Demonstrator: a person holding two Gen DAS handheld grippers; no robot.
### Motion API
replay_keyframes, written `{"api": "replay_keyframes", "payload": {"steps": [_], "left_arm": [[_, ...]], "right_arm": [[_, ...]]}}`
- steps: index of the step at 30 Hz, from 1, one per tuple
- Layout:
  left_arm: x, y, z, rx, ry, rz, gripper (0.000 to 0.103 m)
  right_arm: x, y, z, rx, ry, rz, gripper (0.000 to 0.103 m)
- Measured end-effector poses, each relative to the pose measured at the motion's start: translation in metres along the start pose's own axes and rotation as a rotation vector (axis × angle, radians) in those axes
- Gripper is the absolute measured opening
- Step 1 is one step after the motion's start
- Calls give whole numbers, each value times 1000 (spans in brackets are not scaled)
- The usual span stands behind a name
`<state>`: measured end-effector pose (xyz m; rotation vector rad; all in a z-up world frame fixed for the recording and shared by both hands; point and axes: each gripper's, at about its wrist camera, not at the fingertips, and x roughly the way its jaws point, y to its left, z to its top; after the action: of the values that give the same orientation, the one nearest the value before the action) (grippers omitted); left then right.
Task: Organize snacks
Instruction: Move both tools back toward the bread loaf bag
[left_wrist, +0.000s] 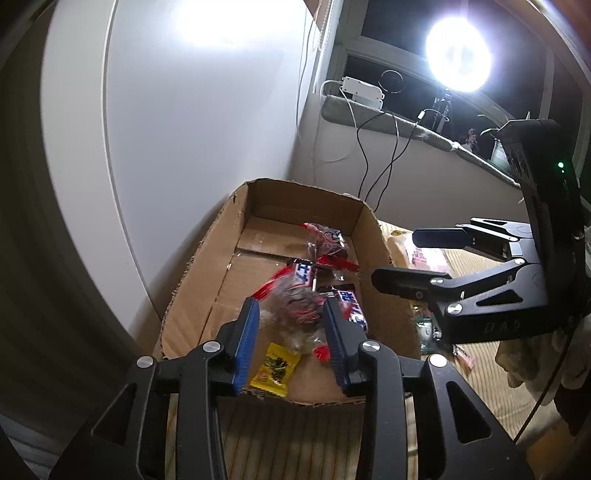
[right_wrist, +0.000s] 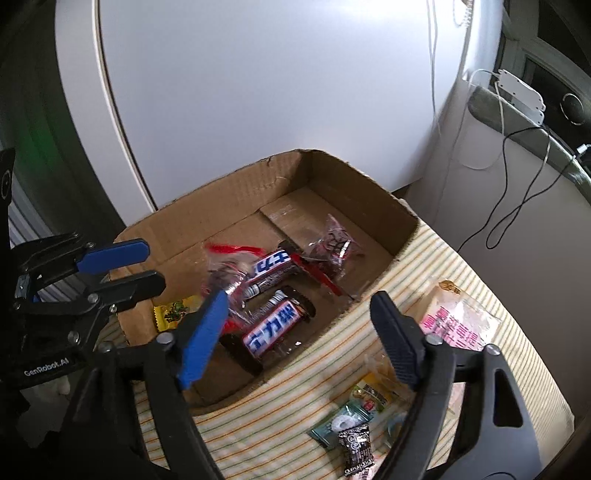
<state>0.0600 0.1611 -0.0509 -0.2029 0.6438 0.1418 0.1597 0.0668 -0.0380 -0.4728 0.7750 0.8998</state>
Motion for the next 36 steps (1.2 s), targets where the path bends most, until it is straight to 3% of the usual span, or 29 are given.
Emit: {"api": "replay_keyframes", "payload": {"steps": [9, 20, 23, 25, 32, 36], "left_arm": [[-3, -26, 6, 29, -17, -43, 34], [12, -88, 12, 101, -9, -134, 36], [18, -107, 11, 119, 5, -159, 36], [22, -116, 10, 123, 15, -177, 43], [45, -151, -1, 118, 88, -244, 43], [64, -160, -4, 99, 125, -237, 43]], "right_arm": [[-17, -38, -10, 84, -9, -21, 83], [-28, -128, -30, 280, 28, -26, 83], [-25, -146, -35, 320, 42, -7, 83], [-21, -156, -37, 344, 51, 12, 83], [-3, -192, -28, 374, 64, 70, 83], [15, -205, -17, 357, 87, 102, 83]]}}
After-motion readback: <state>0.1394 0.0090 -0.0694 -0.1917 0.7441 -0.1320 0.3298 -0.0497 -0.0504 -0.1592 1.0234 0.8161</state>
